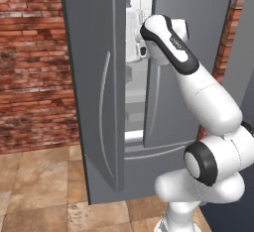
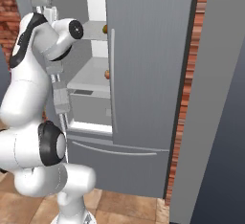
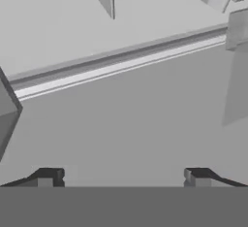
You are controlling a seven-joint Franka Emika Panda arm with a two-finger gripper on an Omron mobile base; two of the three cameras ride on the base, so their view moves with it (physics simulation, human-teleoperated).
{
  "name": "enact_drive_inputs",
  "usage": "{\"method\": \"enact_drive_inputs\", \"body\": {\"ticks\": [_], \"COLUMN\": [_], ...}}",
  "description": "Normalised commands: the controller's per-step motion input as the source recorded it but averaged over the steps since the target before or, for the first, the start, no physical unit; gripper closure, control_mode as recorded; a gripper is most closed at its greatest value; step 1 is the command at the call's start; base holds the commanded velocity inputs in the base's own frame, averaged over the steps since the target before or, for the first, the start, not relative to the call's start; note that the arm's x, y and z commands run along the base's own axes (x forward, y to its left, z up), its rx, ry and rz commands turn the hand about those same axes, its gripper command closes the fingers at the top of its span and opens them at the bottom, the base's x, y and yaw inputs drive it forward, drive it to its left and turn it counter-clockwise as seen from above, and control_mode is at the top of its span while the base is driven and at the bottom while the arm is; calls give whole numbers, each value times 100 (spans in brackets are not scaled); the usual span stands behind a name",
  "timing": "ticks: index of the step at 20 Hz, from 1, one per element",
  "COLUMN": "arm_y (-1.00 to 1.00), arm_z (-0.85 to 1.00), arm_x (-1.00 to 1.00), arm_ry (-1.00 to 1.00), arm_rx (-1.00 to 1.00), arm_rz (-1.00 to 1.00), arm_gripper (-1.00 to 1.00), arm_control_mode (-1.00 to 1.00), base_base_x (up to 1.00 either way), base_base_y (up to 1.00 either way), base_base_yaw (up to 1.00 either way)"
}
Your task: Retrieve the mango and peach from the fridge and place them into the bowl on the dining table.
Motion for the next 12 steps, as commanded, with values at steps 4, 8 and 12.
{"method": "enact_drive_inputs", "body": {"ticks": [4, 8, 12], "arm_y": [100, 100, 40], "arm_z": [0, 0, 6], "arm_x": [-72, -84, -90], "arm_ry": [-2, -7, -20], "arm_rx": [-8, -11, -6], "arm_rz": [10, 10, 5], "arm_gripper": [-100, -100, -100], "arm_control_mode": [-100, -100, -100], "base_base_x": [0, 0, 0], "base_base_y": [0, 0, 0], "base_base_yaw": [0, 0, 0]}}
